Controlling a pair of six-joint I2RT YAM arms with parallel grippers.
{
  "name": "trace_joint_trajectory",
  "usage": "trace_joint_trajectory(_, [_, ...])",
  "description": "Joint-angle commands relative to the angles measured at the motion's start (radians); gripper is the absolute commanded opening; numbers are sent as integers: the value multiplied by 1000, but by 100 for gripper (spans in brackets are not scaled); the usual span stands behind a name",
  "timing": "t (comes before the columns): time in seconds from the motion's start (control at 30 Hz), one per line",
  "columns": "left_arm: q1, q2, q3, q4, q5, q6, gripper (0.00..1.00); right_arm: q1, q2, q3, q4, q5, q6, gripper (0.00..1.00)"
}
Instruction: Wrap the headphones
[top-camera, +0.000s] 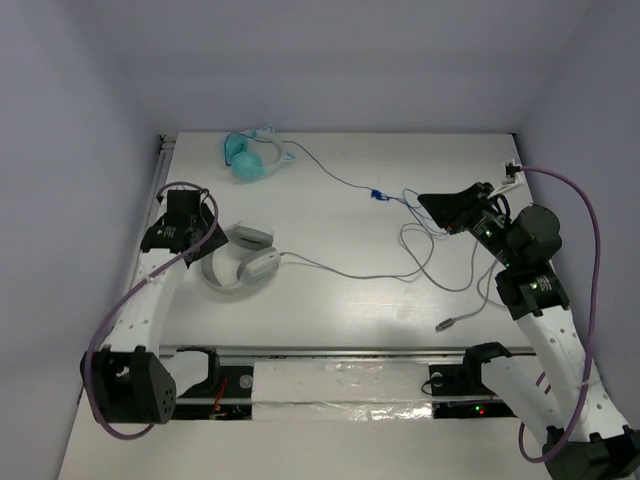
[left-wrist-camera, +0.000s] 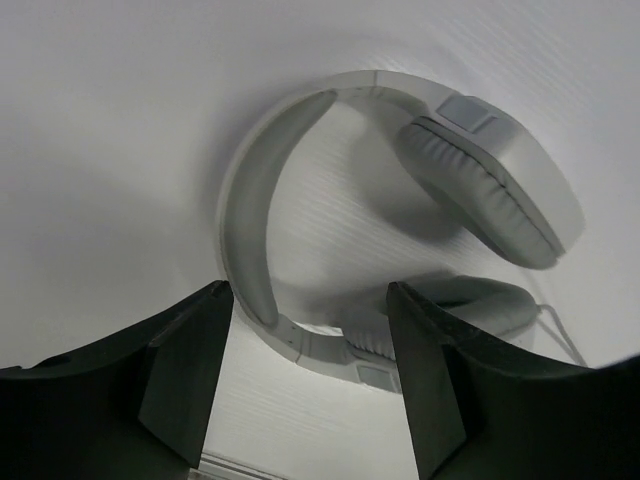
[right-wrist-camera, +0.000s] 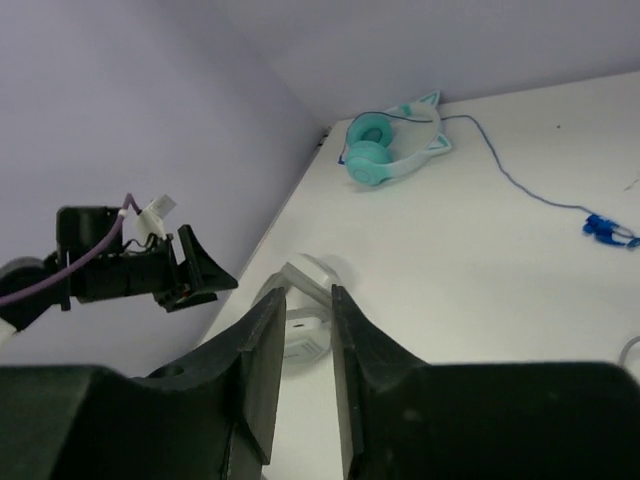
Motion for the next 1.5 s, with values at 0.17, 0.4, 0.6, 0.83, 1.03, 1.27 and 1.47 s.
trace_joint_trajectory(0.17, [64,207,3,84,20,44,63,5,-16,-26,57,-17,-4,45])
trace_joint_trajectory(0.4, [100,313,-32,158,-44,62,63,5,-21,-30,68,-26,-5,46])
trace_joint_trajectory(0.6, [113,292,-31,150,-75,67,61,5,-19,-24,62,-24,-7,46])
trace_joint_trajectory(0.83, [91,381,4,123,-66,87,61,5,-24,-18,59,-14,-10,46])
trace_joint_trajectory(1.03, [82,456,-8,141,-10,94,59,5,-25,-9,48,-6,-13,46])
trace_joint_trajectory(1.27, [82,442,-36,224,73,65,30,5,-22,-9,50,-7,-16,46])
trace_joint_trajectory(1.47, [82,458,27,256,83,70,37,5,-18,-13,48,2,-19,46])
